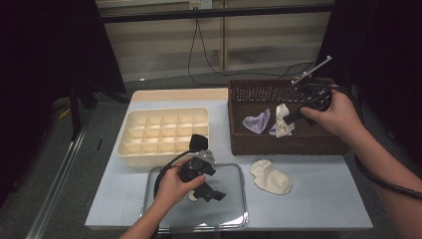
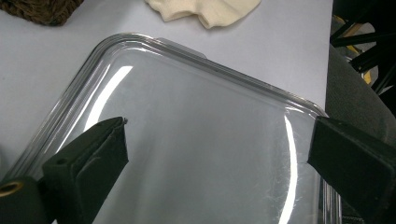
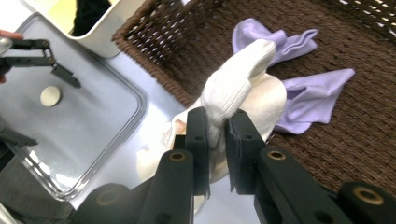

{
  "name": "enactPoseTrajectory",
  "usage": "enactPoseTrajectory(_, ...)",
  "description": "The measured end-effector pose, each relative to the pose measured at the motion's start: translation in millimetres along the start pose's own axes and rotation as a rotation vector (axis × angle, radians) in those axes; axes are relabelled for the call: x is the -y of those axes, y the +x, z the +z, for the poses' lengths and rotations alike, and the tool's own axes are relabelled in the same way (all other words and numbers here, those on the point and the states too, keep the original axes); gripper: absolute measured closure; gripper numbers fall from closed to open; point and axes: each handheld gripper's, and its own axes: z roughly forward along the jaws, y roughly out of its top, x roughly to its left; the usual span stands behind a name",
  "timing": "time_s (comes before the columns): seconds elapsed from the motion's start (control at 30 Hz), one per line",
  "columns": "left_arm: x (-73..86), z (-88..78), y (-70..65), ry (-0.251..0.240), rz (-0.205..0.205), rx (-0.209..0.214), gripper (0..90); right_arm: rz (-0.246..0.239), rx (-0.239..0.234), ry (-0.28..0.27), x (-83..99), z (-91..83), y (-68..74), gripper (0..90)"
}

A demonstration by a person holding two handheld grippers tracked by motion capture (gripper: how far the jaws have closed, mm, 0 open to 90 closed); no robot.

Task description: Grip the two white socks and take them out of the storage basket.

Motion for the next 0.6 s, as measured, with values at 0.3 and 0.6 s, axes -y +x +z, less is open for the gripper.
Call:
enactPoseTrajectory(0.3, -0.2, -0.2, -0.4, 0.004, 0.005, 0.001, 4.5, -0.039, -0.042, -0.002, 12.1, 1.8, 18.4, 80.8)
enactPoseTrajectory(0.6, 0.1, 1.3, -0.7, 0.001, 0.000, 0.009, 4.5, -0.064, -0.070, 0.008, 24.1, 7.1, 31.3, 80.6)
